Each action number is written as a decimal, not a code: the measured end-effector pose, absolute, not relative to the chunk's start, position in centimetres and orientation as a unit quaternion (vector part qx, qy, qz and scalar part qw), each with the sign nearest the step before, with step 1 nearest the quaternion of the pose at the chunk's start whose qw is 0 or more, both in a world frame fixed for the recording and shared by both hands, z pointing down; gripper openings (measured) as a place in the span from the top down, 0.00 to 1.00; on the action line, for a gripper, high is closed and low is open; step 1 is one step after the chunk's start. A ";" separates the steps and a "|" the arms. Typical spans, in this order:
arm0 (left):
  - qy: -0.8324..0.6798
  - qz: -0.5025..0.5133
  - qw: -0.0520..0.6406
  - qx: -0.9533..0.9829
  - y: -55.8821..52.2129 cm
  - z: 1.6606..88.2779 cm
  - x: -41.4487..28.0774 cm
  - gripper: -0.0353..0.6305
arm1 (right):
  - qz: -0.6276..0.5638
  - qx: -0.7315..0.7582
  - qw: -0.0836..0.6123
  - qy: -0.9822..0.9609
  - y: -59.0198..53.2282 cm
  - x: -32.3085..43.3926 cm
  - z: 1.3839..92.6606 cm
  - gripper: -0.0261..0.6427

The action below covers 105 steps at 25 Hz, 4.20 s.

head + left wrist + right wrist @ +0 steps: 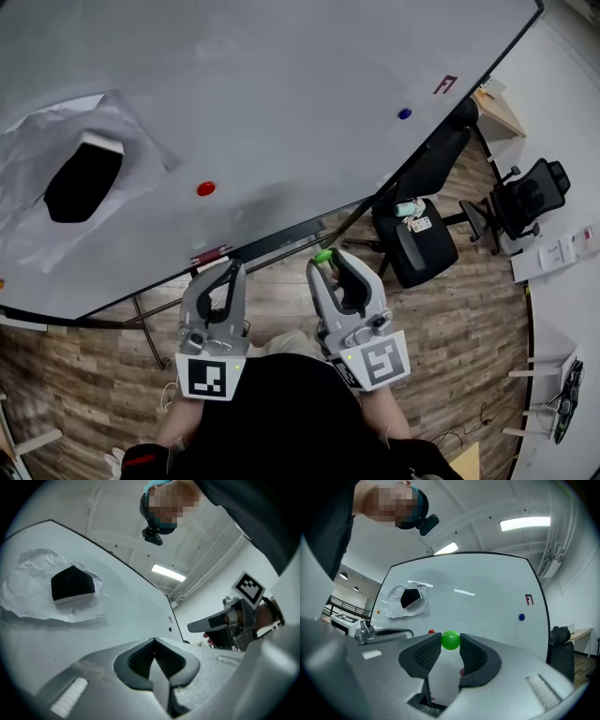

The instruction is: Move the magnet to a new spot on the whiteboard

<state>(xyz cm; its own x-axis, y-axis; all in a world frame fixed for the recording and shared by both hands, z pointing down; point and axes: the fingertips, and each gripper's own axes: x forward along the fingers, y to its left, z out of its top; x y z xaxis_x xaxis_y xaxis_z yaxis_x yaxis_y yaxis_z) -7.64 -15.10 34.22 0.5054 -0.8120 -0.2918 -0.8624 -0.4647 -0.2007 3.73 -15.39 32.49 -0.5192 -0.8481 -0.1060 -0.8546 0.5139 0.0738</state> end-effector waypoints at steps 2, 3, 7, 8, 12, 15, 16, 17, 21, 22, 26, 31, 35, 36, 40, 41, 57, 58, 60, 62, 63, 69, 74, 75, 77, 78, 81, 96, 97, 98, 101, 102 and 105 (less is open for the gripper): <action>0.488 0.077 0.165 -0.854 -15.1 34.2 -7.5 0.94 | 0.056 -0.491 0.027 0.869 -15.1 3.8 33.0 0.77; 0.487 0.077 0.166 -0.854 -15.0 34.2 -7.4 0.94 | 0.053 -0.492 0.024 0.868 -14.9 3.9 33.3 0.77; 0.485 0.080 0.160 -0.856 -14.8 34.4 -7.3 0.94 | 0.041 -0.500 0.015 0.865 -14.3 4.2 34.6 0.77; 0.484 0.082 0.160 -0.856 -14.7 34.4 -7.3 0.94 | 0.038 -0.502 0.014 0.864 -14.2 4.3 34.7 0.77; 0.479 0.081 0.155 -0.860 -14.5 34.7 -7.1 0.94 | 0.034 -0.509 0.014 0.860 -13.9 4.6 34.9 0.77; 0.477 0.080 0.153 -0.862 -14.3 34.9 -7.0 0.94 | 0.028 -0.510 0.011 0.860 -13.6 4.6 35.4 0.77; 0.476 0.080 0.152 -0.862 -14.3 34.9 -7.0 0.94 | 0.025 -0.510 0.009 0.860 -13.6 4.6 35.5 0.77; 0.477 0.080 0.151 -0.862 -14.2 35.0 -7.0 0.94 | 0.024 -0.510 0.008 0.860 -13.6 4.6 35.6 0.77; 0.477 0.080 0.155 -0.862 -14.5 34.8 -7.3 0.94 | 0.024 -0.510 0.009 0.860 -13.8 4.5 35.6 0.77; 0.478 0.079 0.155 -0.861 -14.6 34.9 -7.4 0.94 | 0.024 -0.509 0.010 0.860 -13.9 4.5 35.6 0.77; 0.490 0.082 0.151 -0.854 -14.7 35.0 -7.7 0.94 | 0.022 -0.503 0.006 0.864 -14.1 4.6 36.0 0.77; 0.500 0.081 0.155 -0.848 -14.5 34.8 -8.1 0.94 | 0.024 -0.497 0.009 0.867 -14.9 4.5 35.3 0.77; 0.510 0.072 0.150 -0.844 -14.7 35.2 -8.7 0.94 | 0.037 -0.485 0.010 0.874 -15.9 3.8 34.3 0.77; 0.513 0.072 0.150 -0.842 -14.6 35.2 -8.8 0.94 | 0.039 -0.481 0.011 0.876 -16.1 3.6 34.1 0.77; 0.520 0.078 0.151 -0.837 -14.6 34.8 -8.9 0.94 | 0.055 -0.474 0.014 0.879 -17.1 3.4 32.7 0.77; 0.521 0.079 0.150 -0.836 -14.6 34.8 -8.9 0.94 | 0.059 -0.473 0.016 0.879 -17.4 3.5 32.3 0.77; 0.536 0.068 0.153 -0.828 -15.5 35.0 -9.5 0.94 | 0.124 -0.459 0.030 0.879 -21.2 3.3 27.4 0.77; 0.538 0.069 0.152 -0.826 -15.5 35.0 -9.7 0.94 | 0.126 -0.459 0.027 0.879 -21.4 3.3 27.3 0.77; 0.542 0.069 0.152 -0.823 -15.7 34.9 -9.9 0.94 | 0.127 -0.458 0.029 0.880 -21.8 3.1 27.0 0.77; 0.544 0.066 0.155 -0.822 -15.9 34.9 -10.1 0.94 | 0.130 -0.451 0.035 0.882 -22.1 2.7 26.4 0.77; 0.545 0.065 0.155 -0.821 -15.9 35.0 -10.2 0.94 | 0.133 -0.449 0.036 0.883 -22.3 2.5 26.3 0.77; 0.555 0.061 0.147 -0.817 -16.5 35.4 -10.5 0.94 | 0.144 -0.445 0.027 0.884 -23.5 2.1 25.6 0.77; 0.553 0.060 0.153 -0.817 -16.8 35.2 -10.1 0.94 | 0.153 -0.446 0.037 0.881 -24.7 2.1 24.9 0.77; 0.554 0.059 0.153 -0.816 -16.9 35.3 -10.1 0.94 | 0.155 -0.444 0.044 0.882 -24.9 2.0 24.6 0.77; 0.557 0.059 0.149 -0.815 -17.2 35.4 -10.1 0.94 | 0.155 -0.443 0.047 0.882 -25.4 2.0 24.4 0.77; 0.558 0.060 0.148 -0.814 -17.3 35.5 -10.1 0.94 | 0.156 -0.442 0.047 0.882 -25.7 1.9 24.3 0.77; 0.563 0.059 0.146 -0.811 -17.7 35.6 -10.1 0.94 | 0.155 -0.442 0.039 0.883 -26.6 1.8 24.3 0.77; 0.585 0.059 0.139 -0.797 -19.6 36.1 -10.7 0.94 | 0.162 -0.443 0.048 0.880 -29.8 1.9 23.3 0.77; 0.587 0.060 0.138 -0.795 -19.7 36.1 -10.8 0.94 | 0.162 -0.444 0.049 0.880 -30.0 1.9 23.2 0.77; 0.589 0.061 0.138 -0.794 -19.7 36.1 -10.9 0.94 | 0.162 -0.444 0.049 0.880 -30.1 1.9 23.1 0.77; 0.593 0.061 0.136 -0.792 -20.0 36.2 -11.0 0.94 | 0.162 -0.446 0.042 0.879 -30.6 1.8 23.1 0.77; 0.593 0.060 0.136 -0.791 -20.1 36.3 -11.0 0.94 | 0.163 -0.445 0.043 0.880 -30.7 1.8 23.0 0.77; 0.596 0.061 0.136 -0.789 -20.3 36.3 -11.1 0.94 | 0.166 -0.443 0.043 0.880 -31.2 1.7 22.7 0.77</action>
